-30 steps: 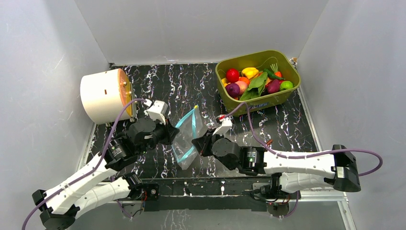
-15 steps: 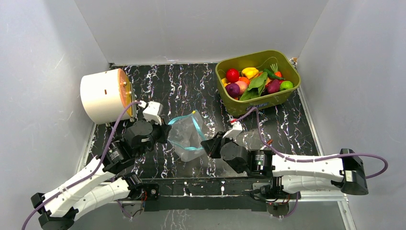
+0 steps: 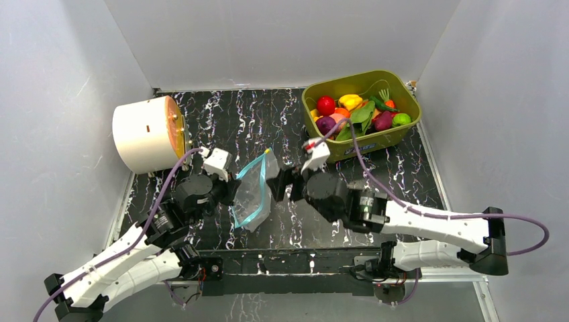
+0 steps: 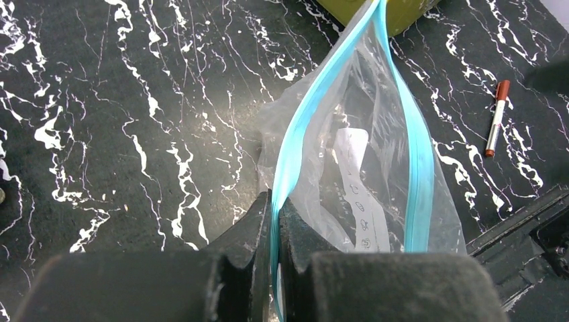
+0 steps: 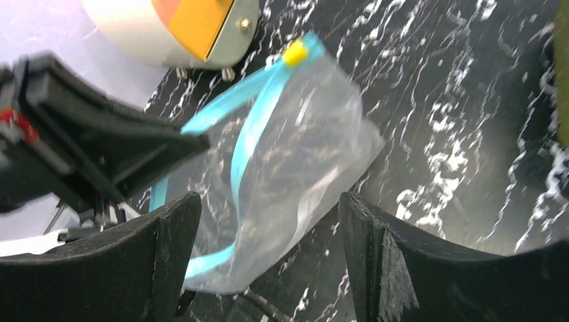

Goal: Place the food in the zip-top bag and seal the zipper
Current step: Open the zipper of the food storage bag, then pick up the fake vegetable from the bin.

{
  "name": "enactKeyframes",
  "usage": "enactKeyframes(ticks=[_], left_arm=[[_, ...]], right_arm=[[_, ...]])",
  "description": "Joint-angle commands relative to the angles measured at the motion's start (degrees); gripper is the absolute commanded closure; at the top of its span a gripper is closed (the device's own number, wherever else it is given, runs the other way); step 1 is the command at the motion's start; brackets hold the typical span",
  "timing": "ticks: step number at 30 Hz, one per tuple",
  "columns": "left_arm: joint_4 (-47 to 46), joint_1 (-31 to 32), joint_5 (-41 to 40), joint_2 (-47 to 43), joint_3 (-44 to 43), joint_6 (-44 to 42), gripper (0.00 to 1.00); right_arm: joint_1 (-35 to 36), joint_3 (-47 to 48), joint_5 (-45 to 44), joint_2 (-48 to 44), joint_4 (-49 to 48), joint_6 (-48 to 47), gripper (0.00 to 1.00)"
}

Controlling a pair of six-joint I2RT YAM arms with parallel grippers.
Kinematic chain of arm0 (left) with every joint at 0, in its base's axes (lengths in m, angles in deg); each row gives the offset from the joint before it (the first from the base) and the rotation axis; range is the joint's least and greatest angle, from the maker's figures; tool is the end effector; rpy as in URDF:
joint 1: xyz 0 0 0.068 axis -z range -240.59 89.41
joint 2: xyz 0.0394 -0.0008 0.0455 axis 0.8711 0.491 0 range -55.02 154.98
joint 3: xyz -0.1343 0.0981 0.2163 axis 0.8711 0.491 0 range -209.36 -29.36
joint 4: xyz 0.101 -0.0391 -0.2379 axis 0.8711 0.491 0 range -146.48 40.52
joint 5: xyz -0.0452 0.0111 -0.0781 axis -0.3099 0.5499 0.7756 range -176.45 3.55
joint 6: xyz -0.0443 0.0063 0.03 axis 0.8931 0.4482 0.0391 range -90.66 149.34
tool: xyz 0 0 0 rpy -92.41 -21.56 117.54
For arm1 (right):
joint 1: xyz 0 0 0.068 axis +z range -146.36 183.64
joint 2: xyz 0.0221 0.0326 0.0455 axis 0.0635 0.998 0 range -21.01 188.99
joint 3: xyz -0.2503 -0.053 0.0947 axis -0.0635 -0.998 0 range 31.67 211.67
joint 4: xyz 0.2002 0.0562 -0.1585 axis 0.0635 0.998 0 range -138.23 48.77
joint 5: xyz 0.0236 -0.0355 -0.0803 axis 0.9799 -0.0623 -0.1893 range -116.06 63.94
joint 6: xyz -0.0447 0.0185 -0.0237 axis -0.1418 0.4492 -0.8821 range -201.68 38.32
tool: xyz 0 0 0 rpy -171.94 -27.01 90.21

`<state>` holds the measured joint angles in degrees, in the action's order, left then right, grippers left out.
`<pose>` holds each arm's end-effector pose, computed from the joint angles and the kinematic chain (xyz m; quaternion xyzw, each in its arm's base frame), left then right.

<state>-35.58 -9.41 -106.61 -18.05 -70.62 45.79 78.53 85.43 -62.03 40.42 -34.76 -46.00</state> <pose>0.1047 -0.1106 0.3197 0.1358 0.7847 -0.2108 0.5670 0.0828 0.2267 0.3351 -0.0988 0.7976 0.2970 0.5157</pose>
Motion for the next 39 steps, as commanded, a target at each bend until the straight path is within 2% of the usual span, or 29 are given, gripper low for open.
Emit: enactKeyframes(ticks=[1,3,5,10,13,17,21,24,28,31,34,37,39], left_arm=[[-0.9,0.2,1.1,-1.8,-1.0,-3.5,1.00],[0.0,0.2,1.6,-1.6,-1.9,-4.6,1.00],[1.1,0.2,1.7,-1.8,-1.9,-4.9,1.00],[-0.1,0.2,3.2,-3.6,0.2,-4.5,1.00],[-1.5,0.2,3.5,-3.5,0.7,-5.5,1.00],[-1.1,0.2,3.9,-2.3,0.1,-6.2,1.00],[-1.0,0.2,4.7,-2.0,0.1,-6.5,1.00],[-1.1,0.2,5.0,-2.6,0.2,-6.7,1.00],[-1.4,0.2,4.7,-3.8,0.5,-6.9,1.00],[-1.2,0.2,4.4,-4.4,0.4,-6.8,1.00],[-1.5,0.2,4.5,-4.8,0.7,-6.9,1.00],[-1.6,0.2,5.1,-4.9,0.7,-7.0,1.00],[-1.5,0.2,4.9,-5.3,0.7,-6.9,1.00]], right_arm=[[-11.8,8.8,7.8,2.5,3.7,-11.4,0.26],[-17.4,11.8,12.5,4.4,5.5,-13.4,0.27],[-21.0,14.6,12.9,6.4,6.9,-16.6,0.27],[-28.3,23.5,5.6,12.8,12.3,-23.5,0.28],[-33.4,27.3,1.5,16.9,15.6,-23.9,0.29],[-39.5,29.6,4.5,21.7,15.6,-22.4,0.30],[-45.7,34.2,4.1,27.2,19.5,-18.0,0.32],[-50.0,36.8,4.2,30.3,19.4,-14.4,0.27],[-52.0,39.0,-0.2,33.6,17.4,-9.0,0.16],[-53.8,41.6,-3.9,37.3,18.9,-4.7,0.14],[-56.2,46.4,-5.2,43.4,23.0,-0.8,0.14],[-58.1,52.3,-11.0,49.2,33.1,6.5,0.15],[-59.8,52.3,-11.1,50.7,33.9,6.5,0.15]])
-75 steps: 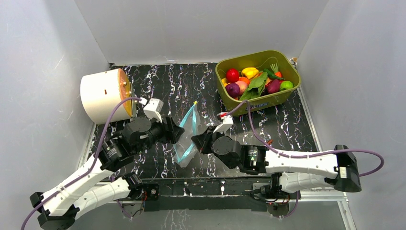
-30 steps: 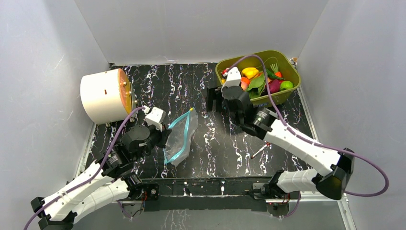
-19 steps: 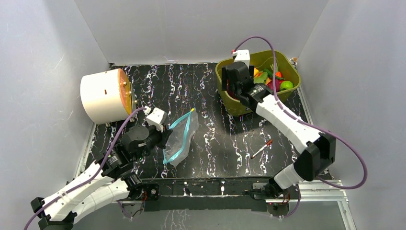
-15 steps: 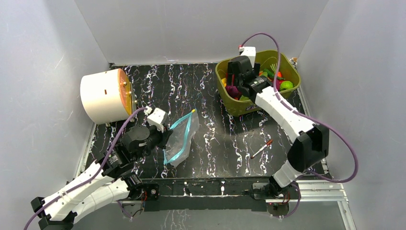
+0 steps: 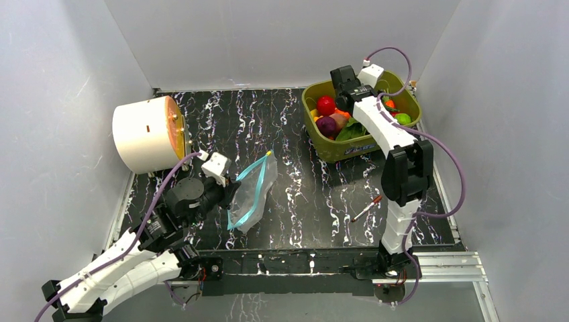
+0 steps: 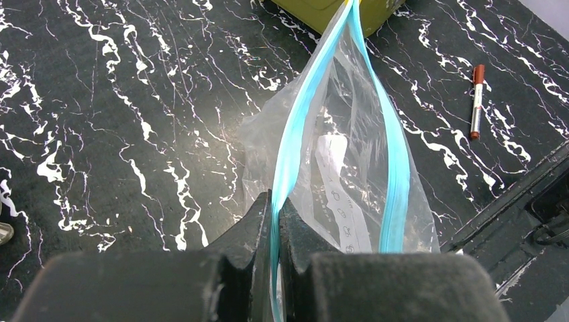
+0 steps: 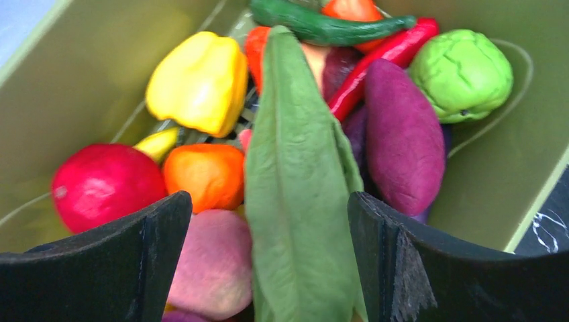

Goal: Place the food in the zip-top bag and seal the zipper
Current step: Pick up the fake vegetable from the bin.

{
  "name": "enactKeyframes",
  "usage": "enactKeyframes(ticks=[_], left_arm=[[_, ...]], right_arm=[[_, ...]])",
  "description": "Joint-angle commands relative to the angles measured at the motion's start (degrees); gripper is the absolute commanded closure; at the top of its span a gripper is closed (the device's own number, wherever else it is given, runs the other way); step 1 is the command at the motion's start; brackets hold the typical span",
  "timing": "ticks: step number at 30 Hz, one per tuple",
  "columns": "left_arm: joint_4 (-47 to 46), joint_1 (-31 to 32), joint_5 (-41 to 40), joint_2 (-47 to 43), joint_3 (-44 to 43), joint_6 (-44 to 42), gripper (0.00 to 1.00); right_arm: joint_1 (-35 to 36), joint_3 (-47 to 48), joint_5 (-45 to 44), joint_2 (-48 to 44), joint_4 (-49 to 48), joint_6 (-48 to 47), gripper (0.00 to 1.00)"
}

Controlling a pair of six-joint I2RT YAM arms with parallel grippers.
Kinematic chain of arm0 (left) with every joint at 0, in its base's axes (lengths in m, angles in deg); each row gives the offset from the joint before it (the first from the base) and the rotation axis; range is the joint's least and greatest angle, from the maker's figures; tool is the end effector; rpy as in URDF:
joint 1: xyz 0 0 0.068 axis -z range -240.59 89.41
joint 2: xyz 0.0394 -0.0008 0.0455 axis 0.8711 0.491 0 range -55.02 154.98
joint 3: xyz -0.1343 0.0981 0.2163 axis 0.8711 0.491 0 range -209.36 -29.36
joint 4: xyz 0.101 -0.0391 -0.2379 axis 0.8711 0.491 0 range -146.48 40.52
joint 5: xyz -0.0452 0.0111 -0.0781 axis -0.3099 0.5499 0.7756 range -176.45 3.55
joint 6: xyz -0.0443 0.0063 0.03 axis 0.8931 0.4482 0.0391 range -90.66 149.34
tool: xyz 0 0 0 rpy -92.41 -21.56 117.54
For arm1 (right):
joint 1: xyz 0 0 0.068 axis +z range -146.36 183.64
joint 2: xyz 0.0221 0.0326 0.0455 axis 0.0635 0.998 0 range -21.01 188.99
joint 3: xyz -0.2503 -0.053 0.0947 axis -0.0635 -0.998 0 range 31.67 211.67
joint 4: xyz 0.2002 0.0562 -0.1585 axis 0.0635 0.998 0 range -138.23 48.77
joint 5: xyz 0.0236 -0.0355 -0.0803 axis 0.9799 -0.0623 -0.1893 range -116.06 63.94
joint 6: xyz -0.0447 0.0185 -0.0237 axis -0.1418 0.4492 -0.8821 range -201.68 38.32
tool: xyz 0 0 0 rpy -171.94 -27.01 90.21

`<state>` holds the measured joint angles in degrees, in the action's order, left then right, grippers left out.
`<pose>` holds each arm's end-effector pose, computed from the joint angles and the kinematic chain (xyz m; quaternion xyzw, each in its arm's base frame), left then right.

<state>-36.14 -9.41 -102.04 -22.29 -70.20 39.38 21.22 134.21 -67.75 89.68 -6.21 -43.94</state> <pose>0.0938 -0.1014 0.3272 0.1912 0.7519 -0.2258 0.5891 0.4159 0.1070 0.3079 0.2731 0.8439 -0.1486 0.4373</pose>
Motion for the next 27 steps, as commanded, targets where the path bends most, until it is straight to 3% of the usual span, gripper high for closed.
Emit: enactKeyframes(ticks=[1,5,12,23,24,27], left_arm=[[-0.9,0.2,0.4,-1.2,0.3,-0.4,1.00],[-1.0,0.2,0.2,-2.4,0.5,-0.5,1.00],[-1.3,0.2,0.4,-2.4,0.6,-0.6,1.00],[-1.1,0.2,0.4,-2.6,0.4,-0.6,1.00],[-1.1,0.2,0.3,-2.8,0.5,-0.6,1.00],[-1.1,0.2,0.3,-2.6,0.6,-0.7,1.00]], right_arm=[[-3.0,3.2,-4.9,1.6,4.6,3.4,0.15],[-4.7,2.6,-2.0,4.2,3.8,0.4,0.14],[-5.3,0.2,0.7,3.8,0.0,-2.5,0.25],[-5.4,-3.9,3.9,-1.0,-6.2,-7.0,0.84],[-5.4,-4.9,4.9,-3.1,-8.5,-9.0,1.00],[-5.4,-5.1,5.4,-4.6,-9.3,-10.4,1.00]])
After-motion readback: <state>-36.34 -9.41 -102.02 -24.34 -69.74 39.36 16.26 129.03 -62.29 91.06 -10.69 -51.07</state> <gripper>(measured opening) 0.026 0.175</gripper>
